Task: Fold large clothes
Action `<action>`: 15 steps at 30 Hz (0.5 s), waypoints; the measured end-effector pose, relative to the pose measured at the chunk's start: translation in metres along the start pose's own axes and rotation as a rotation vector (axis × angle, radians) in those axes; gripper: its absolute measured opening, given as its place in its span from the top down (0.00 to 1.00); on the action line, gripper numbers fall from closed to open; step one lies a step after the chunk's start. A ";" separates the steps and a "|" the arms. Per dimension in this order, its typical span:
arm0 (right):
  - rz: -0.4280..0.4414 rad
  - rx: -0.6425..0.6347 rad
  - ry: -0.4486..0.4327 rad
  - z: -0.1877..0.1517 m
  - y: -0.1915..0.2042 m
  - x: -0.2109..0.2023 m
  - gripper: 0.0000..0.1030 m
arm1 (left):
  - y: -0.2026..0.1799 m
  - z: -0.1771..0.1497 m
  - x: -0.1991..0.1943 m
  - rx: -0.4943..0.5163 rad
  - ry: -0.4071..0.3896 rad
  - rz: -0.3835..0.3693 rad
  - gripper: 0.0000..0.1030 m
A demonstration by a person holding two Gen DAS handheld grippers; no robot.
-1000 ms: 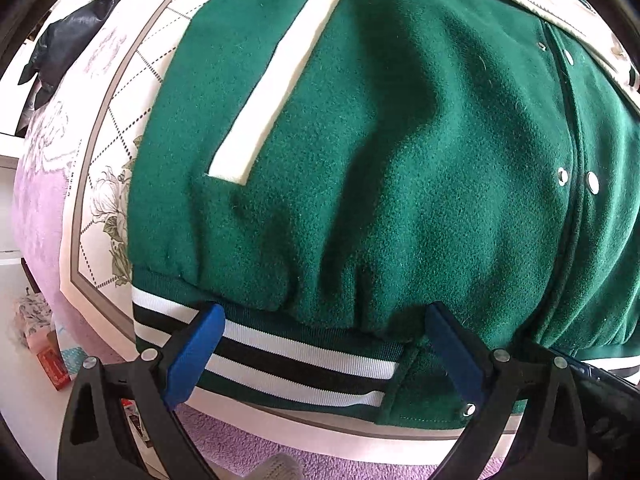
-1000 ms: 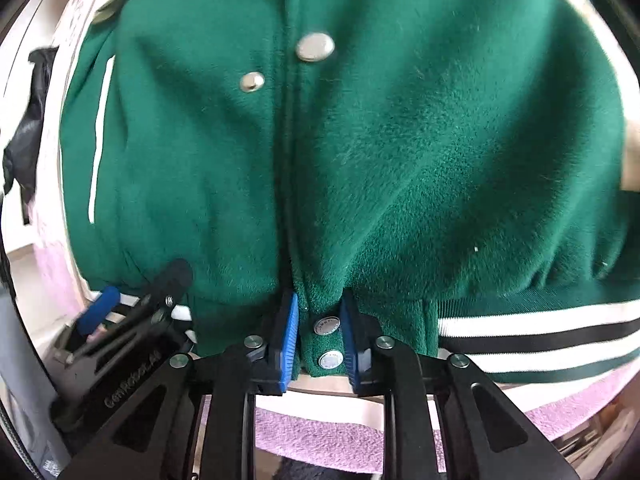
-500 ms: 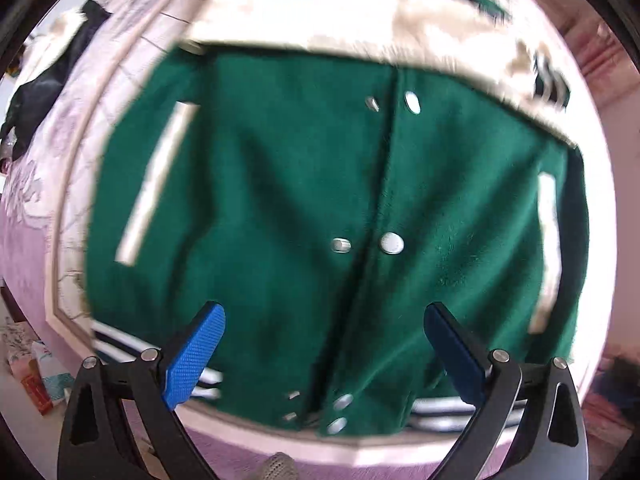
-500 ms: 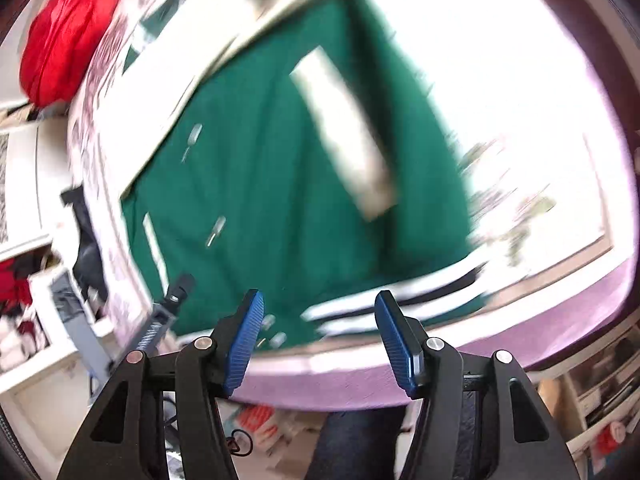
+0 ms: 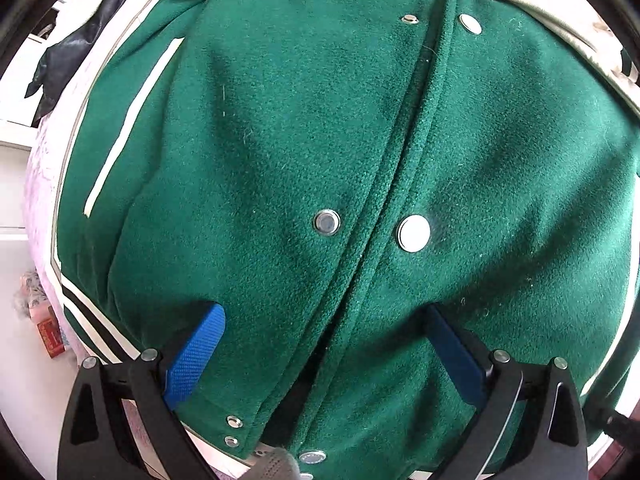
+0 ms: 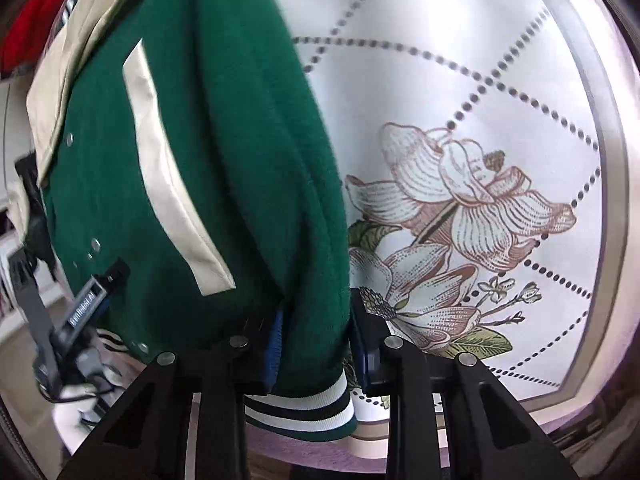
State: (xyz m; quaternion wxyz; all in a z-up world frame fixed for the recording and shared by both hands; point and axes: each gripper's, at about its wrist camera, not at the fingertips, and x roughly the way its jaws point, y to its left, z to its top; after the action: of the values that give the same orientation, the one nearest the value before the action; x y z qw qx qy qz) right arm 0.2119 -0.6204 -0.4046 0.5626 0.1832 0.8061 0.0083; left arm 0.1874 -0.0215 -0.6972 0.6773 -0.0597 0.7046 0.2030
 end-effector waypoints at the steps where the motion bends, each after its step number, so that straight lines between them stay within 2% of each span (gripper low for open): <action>1: 0.024 0.011 0.017 0.001 -0.002 -0.005 0.71 | -0.001 0.000 -0.001 -0.005 -0.001 0.002 0.00; 3: 0.080 0.001 0.056 0.005 -0.008 -0.008 0.57 | -0.005 -0.002 -0.001 -0.016 0.001 0.003 0.00; 4: 0.088 -0.015 0.065 0.005 -0.015 -0.009 0.57 | -0.004 -0.002 -0.001 -0.023 0.002 0.002 0.00; 5: 0.068 -0.018 0.052 0.005 -0.020 -0.009 0.75 | 0.002 -0.005 0.000 -0.026 0.003 0.000 0.00; 7: 0.060 -0.033 0.056 0.009 -0.025 -0.014 0.79 | 0.002 -0.006 0.002 -0.034 0.006 0.000 0.00; 10: 0.016 -0.086 0.078 0.013 -0.024 -0.026 0.77 | 0.012 -0.016 -0.008 -0.045 0.010 0.005 0.00; 12: 0.027 -0.076 0.090 0.013 -0.027 -0.041 0.64 | 0.021 -0.031 -0.025 -0.058 0.005 -0.005 0.00; 14: 0.088 -0.059 0.110 0.011 -0.038 -0.054 0.46 | 0.023 -0.053 -0.041 -0.083 0.009 -0.049 0.00; 15: 0.100 -0.054 0.118 0.010 -0.045 -0.059 0.44 | 0.023 -0.065 -0.043 -0.089 0.020 -0.060 0.01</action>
State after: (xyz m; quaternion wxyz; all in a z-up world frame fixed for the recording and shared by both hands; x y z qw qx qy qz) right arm 0.2261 -0.6820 -0.3648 0.5178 0.2075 0.8271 0.0689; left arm 0.1222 -0.0324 -0.6507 0.6727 -0.1130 0.6995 0.2131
